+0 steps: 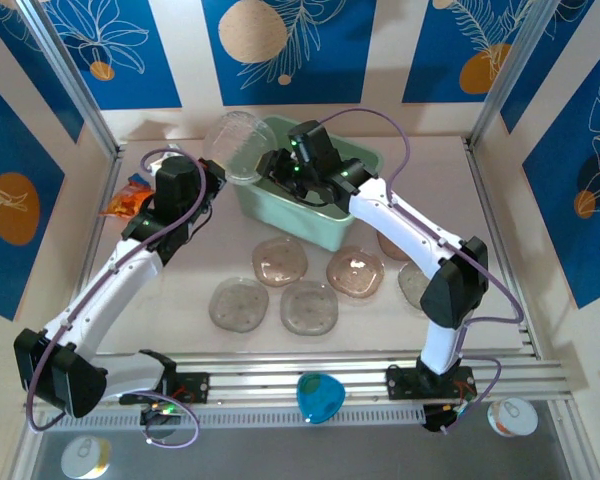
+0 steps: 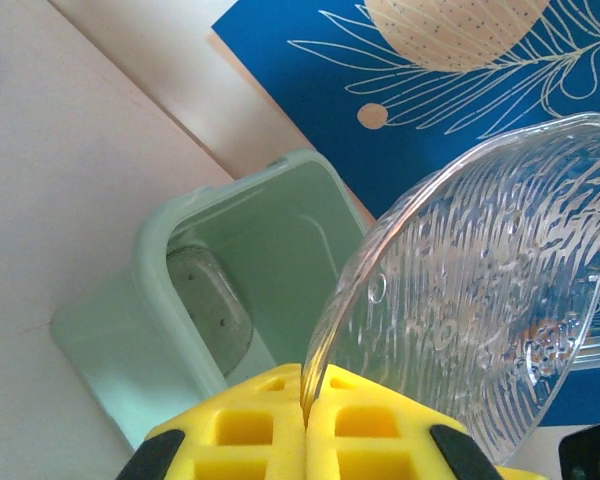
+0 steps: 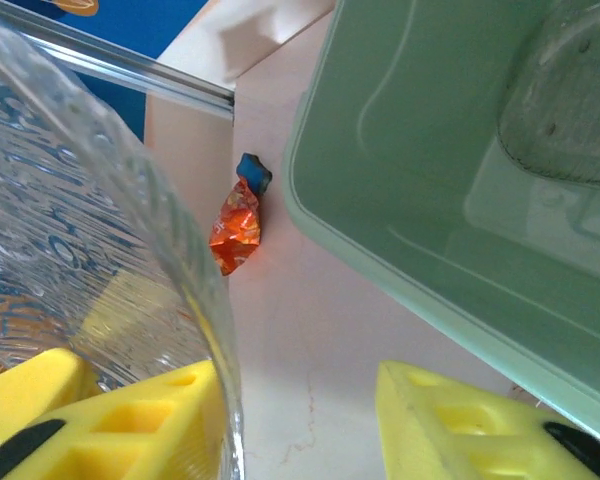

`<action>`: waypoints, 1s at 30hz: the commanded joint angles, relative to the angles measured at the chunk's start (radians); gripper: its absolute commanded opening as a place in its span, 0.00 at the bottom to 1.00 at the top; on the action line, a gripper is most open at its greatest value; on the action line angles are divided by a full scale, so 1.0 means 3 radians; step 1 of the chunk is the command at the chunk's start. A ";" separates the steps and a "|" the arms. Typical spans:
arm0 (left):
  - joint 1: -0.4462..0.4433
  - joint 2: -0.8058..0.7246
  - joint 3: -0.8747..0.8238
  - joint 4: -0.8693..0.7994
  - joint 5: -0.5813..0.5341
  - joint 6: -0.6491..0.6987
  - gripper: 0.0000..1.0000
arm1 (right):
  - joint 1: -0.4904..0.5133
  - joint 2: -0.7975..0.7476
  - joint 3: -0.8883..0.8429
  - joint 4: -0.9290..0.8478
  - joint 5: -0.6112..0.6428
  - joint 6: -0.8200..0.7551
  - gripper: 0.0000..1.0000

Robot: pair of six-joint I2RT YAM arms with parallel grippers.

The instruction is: Place the plates into the plastic bin on the countertop

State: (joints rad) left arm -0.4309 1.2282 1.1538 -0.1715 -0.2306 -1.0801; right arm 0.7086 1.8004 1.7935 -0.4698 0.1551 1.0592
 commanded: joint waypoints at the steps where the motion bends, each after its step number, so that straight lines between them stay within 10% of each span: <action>1: -0.0054 -0.0020 0.0024 0.0133 -0.0118 -0.0076 0.00 | 0.0000 -0.0043 -0.0004 0.0117 0.0153 0.0101 0.38; 18: -0.0144 -0.0003 0.0007 0.0012 -0.0171 -0.0117 0.01 | 0.0026 -0.0120 -0.0120 0.0203 0.0451 0.0177 0.04; 23: -0.0144 -0.0034 -0.0015 -0.0002 -0.0167 -0.0139 0.19 | 0.0021 -0.0115 -0.0106 0.0165 0.0483 0.0162 0.02; 30: -0.0144 -0.0064 0.0096 -0.0135 -0.0253 0.0104 0.69 | -0.0087 -0.0098 -0.0024 0.0124 0.0506 0.0086 0.01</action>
State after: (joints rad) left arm -0.4633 1.2362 1.1515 -0.1856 -0.2764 -1.0920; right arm 0.7010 1.7908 1.7706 -0.4187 0.2745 1.1057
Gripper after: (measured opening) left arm 0.675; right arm 0.063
